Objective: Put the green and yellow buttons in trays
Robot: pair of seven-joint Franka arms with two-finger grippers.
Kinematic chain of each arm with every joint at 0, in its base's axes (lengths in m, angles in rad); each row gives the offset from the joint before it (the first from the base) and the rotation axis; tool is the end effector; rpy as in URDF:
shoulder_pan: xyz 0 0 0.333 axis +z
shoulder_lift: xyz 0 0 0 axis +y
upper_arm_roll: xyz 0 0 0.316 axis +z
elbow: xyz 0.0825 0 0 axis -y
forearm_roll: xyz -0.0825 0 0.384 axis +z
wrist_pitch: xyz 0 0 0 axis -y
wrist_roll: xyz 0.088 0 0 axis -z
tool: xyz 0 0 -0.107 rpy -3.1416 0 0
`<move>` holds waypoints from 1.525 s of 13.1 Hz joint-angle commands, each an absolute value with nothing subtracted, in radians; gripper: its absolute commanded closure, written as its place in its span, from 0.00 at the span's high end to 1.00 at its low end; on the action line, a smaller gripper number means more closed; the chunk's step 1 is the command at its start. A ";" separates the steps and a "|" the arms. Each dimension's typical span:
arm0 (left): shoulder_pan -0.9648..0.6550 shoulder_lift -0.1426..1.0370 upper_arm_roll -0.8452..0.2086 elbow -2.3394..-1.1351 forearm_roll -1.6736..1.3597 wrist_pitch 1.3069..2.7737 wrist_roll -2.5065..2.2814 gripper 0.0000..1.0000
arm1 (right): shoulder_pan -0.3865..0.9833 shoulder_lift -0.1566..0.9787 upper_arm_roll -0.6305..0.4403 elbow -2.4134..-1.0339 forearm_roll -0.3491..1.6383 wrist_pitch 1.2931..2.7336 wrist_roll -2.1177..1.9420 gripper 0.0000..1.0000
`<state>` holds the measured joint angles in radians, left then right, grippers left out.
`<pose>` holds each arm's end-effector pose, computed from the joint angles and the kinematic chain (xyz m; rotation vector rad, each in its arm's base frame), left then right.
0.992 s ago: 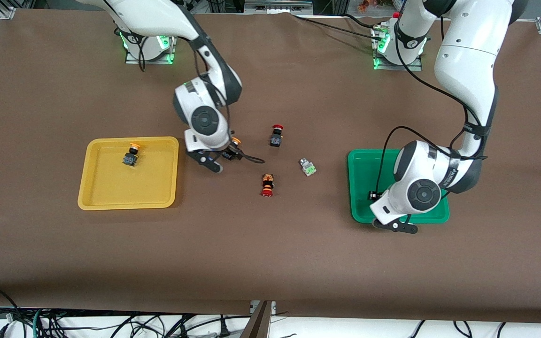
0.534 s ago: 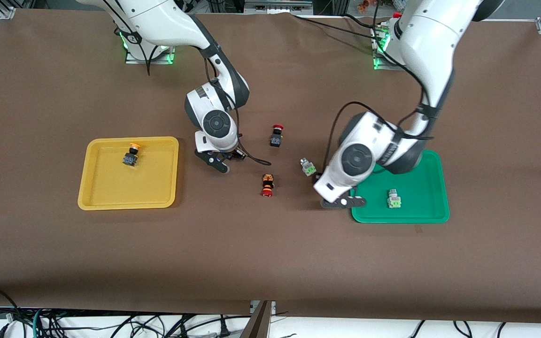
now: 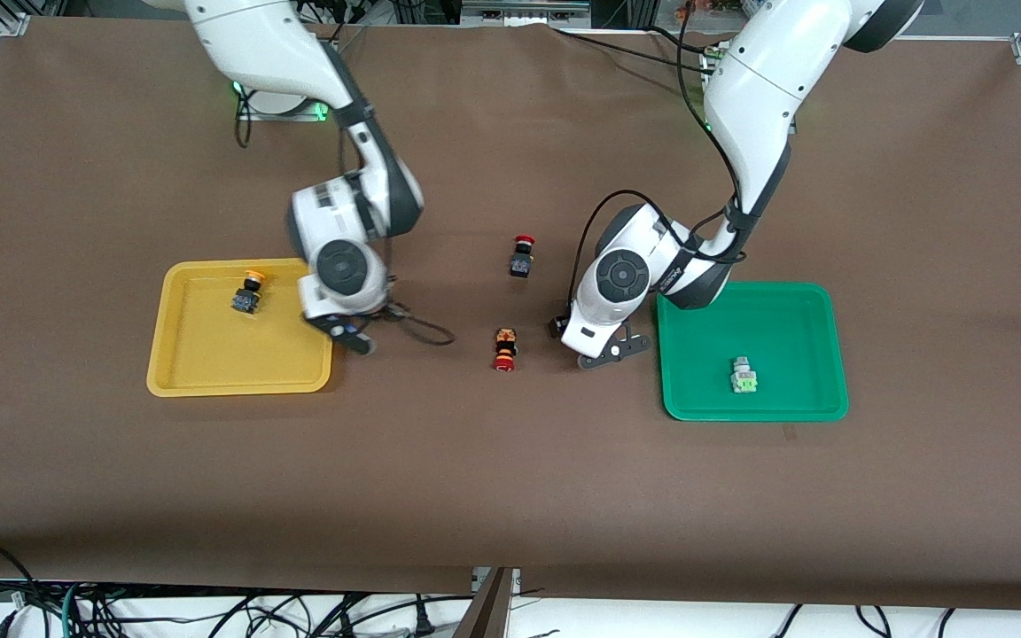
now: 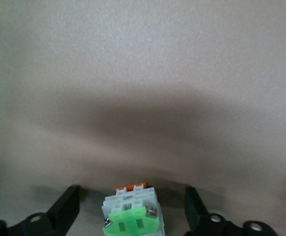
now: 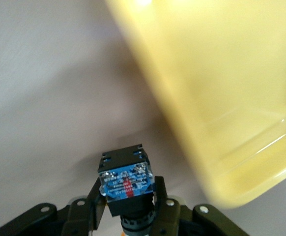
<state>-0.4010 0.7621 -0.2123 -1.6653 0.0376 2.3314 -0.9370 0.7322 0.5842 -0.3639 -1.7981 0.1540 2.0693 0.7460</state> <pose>0.5572 -0.3747 0.1629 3.0550 0.5371 -0.2205 0.5730 0.2432 0.2206 2.8484 -0.6395 -0.2733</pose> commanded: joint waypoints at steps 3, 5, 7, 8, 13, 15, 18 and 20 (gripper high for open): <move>-0.394 0.724 -0.244 -1.689 0.018 2.297 -0.924 0.00 | 0.658 0.569 -0.479 -1.810 0.202 1.942 0.425 0.00; -0.394 0.709 -0.245 -1.687 0.018 2.274 -0.902 0.00 | 0.660 0.584 -0.472 -1.847 0.216 1.969 0.411 0.00; -0.350 0.666 -0.241 -1.646 0.026 2.170 -0.815 0.00 | 0.657 0.584 -0.474 -1.841 0.215 1.967 0.361 0.37; -0.301 0.640 -0.242 -1.608 0.029 2.084 -0.720 0.00 | 0.658 0.580 -0.476 -1.835 0.212 1.951 0.327 0.99; -0.089 0.606 -0.227 -1.505 0.154 1.822 -0.125 0.05 | 0.646 0.565 -0.547 -1.602 0.198 1.725 0.284 1.00; -0.033 0.623 -0.230 -1.575 0.377 1.891 0.067 0.08 | 0.646 0.539 -0.609 -1.490 0.199 1.598 0.211 1.00; 0.044 0.597 -0.235 -1.759 0.399 2.069 0.124 0.29 | 0.646 0.396 -0.675 -1.477 0.195 1.528 0.163 1.00; 0.061 0.574 -0.238 -1.784 0.397 2.092 0.126 1.00 | 0.646 0.347 -0.721 -1.471 0.193 1.488 0.135 1.00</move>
